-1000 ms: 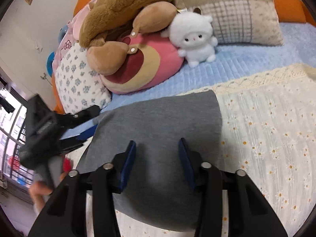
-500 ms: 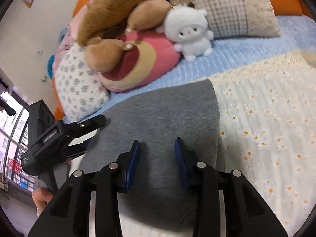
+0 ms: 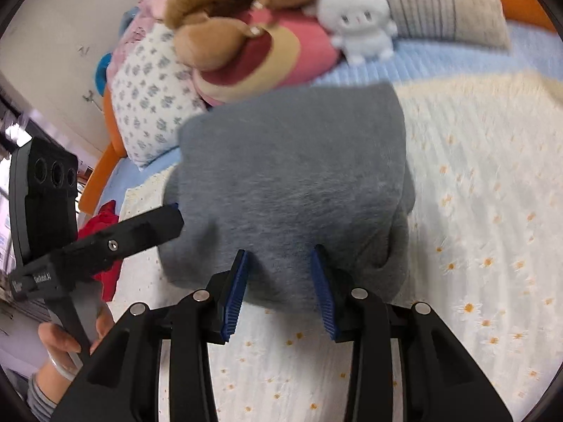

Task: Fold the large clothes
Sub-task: 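Close both tools on the folded grey sweatshirt edge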

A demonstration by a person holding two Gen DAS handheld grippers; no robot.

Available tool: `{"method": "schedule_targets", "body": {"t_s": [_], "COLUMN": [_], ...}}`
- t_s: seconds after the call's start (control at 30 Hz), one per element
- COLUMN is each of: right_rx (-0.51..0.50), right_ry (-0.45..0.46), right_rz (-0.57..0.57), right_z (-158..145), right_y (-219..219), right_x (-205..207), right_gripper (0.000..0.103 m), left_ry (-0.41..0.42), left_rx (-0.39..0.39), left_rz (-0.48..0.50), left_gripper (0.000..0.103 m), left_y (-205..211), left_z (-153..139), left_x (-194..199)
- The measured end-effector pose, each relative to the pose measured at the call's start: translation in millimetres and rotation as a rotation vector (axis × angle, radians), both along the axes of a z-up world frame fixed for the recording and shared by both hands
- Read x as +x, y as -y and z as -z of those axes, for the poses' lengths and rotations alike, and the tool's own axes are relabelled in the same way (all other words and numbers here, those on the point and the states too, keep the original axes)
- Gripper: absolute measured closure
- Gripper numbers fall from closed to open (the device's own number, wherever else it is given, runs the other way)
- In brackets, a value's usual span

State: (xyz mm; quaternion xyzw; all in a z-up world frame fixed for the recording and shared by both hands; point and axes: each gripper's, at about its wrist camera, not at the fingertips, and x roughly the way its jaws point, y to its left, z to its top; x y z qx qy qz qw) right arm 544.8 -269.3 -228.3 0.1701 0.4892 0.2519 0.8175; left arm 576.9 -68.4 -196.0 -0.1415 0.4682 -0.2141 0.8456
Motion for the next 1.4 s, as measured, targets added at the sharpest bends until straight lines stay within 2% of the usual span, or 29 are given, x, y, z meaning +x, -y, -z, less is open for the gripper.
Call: {"method": "schedule_targets", "body": {"t_s": [0.13,0.17,0.27,0.3,0.33,0.37,0.4,0.43,0.47,0.53,0.63,0.7,0.77,0.83,0.87,0.93,1.07,1.2,1.27,1.33,1.4], "right_rx": [0.095,0.097,0.048,0.034,0.039,0.067,0.113,0.123,0.141,0.191,0.399,0.508,0.586,0.653,0.675,0.700,0.765,0.742,0.681,0.598,0.549], "right_ry": [-0.019,-0.020,-0.010,-0.018,-0.024,-0.031,-0.034,-0.028,-0.009,-0.027,-0.176,-0.273,-0.341,-0.381,-0.383,-0.357,-0.341,-0.345,-0.339,-0.338,-0.340], "right_rz": [0.024,0.026,0.037,0.045,0.047,0.042,0.026,0.027,0.037,0.060,0.113,0.155,0.182,0.200,0.214,0.249,0.325,0.380,0.400,0.421,0.440], "right_z": [11,12,6,0,-3,-8,-17,-21,-30,-34,-14,11,32,47,53,57,67,64,58,53,52], "right_y": [11,12,5,2,3,6,13,19,32,54,87,93,87,78,72,69,67,65,62,60,60], "right_x": [6,8,7,5,4,1,-7,-13,-24,-34,-42,-41,-37,-33,-31,-28,-19,-9,-2,7,18], "right_gripper": [0.074,0.075,0.074,0.073,0.065,0.049,0.041,0.025,0.015,0.014,0.014,0.014,0.014,0.014,0.014,0.014,0.013,0.011,0.011,0.012,0.011], "left_ry": [-0.041,-0.045,-0.027,-0.028,-0.031,-0.034,-0.035,-0.038,-0.044,-0.065,-0.125,-0.176,-0.262,-0.304,-0.302,-0.248,-0.210,-0.165,-0.164,-0.170,-0.159], "left_rx": [-0.058,-0.047,0.089,0.109,0.093,0.062,0.010,-0.042,-0.072,-0.157,-0.273,-0.361,-0.513,-0.621,-0.634,-0.608,-0.644,-0.610,-0.545,-0.439,-0.382], "left_rz": [-0.051,-0.056,-0.065,-0.074,-0.082,-0.085,-0.081,-0.075,-0.075,-0.095,-0.127,-0.167,-0.222,-0.259,-0.265,-0.289,-0.342,-0.376,-0.374,-0.370,-0.383], "left_gripper": [0.012,0.012,0.007,0.006,0.006,0.006,0.006,0.006,0.006,0.006,0.006,0.006,0.006,0.006,0.006,0.006,0.006,0.006,0.006,0.006,0.006], "left_y": [-9,-8,15,21,19,15,7,-4,-13,-39,-65,-75,-80,-77,-74,-66,-64,-59,-55,-50,-50], "left_z": [17,20,20,16,11,6,-3,-13,-19,-30,-20,0,32,56,62,69,83,80,77,71,65], "left_x": [15,18,19,17,14,11,5,-2,-7,-25,-47,-54,-58,-62,-65,-67,-65,-56,-48,-38,-30]}}
